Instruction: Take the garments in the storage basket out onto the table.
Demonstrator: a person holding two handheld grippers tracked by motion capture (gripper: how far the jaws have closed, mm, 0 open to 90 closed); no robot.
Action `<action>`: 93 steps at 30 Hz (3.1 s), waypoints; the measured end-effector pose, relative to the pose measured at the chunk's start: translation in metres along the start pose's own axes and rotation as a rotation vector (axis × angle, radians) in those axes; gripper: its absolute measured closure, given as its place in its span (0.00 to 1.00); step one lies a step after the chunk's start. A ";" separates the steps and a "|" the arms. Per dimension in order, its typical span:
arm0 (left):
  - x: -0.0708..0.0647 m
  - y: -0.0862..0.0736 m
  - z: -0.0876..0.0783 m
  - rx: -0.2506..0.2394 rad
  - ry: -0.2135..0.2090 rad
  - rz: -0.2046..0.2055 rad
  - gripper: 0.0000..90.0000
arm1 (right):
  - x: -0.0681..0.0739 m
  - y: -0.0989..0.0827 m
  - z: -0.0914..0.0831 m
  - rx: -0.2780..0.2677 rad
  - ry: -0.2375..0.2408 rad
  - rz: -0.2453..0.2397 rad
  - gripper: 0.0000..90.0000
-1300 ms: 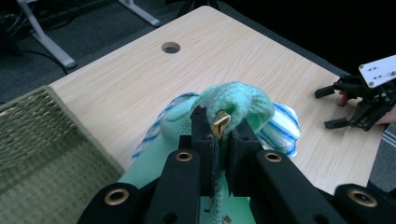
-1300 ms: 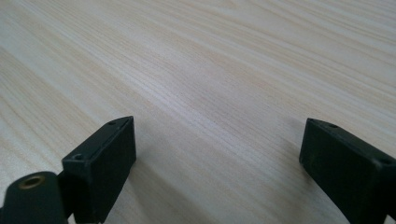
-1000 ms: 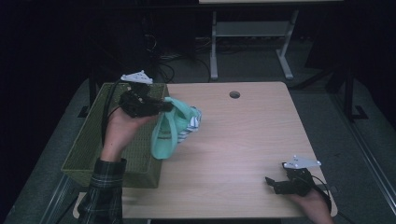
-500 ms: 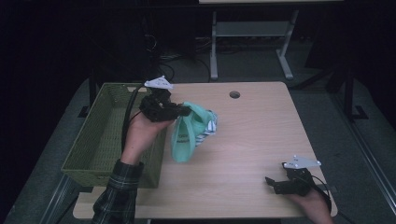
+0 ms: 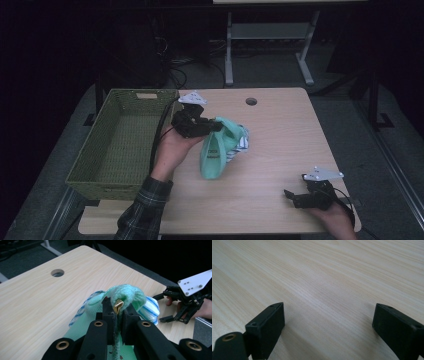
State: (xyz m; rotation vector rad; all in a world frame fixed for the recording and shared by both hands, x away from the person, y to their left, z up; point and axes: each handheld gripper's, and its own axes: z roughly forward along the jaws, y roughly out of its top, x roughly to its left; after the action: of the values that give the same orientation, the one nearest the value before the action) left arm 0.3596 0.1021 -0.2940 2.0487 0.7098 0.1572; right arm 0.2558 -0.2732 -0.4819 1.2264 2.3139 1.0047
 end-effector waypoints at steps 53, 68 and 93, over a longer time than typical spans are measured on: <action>-0.012 -0.085 0.150 0.177 -0.092 -0.015 0.85 | 0.000 0.000 0.000 0.000 0.005 -0.006 0.11; -0.012 -0.075 0.123 0.176 -0.075 0.033 0.34 | 0.001 0.000 0.000 0.001 0.007 -0.009 0.11; -0.022 -0.124 0.066 0.199 0.048 0.082 0.30 | 0.001 0.000 0.000 0.003 0.006 -0.007 0.11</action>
State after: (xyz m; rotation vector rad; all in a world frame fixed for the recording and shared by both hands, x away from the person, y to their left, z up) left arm 0.3138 0.0914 -0.4280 2.2725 0.6950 0.1896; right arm 0.2551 -0.2729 -0.4817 1.2174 2.3229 1.0047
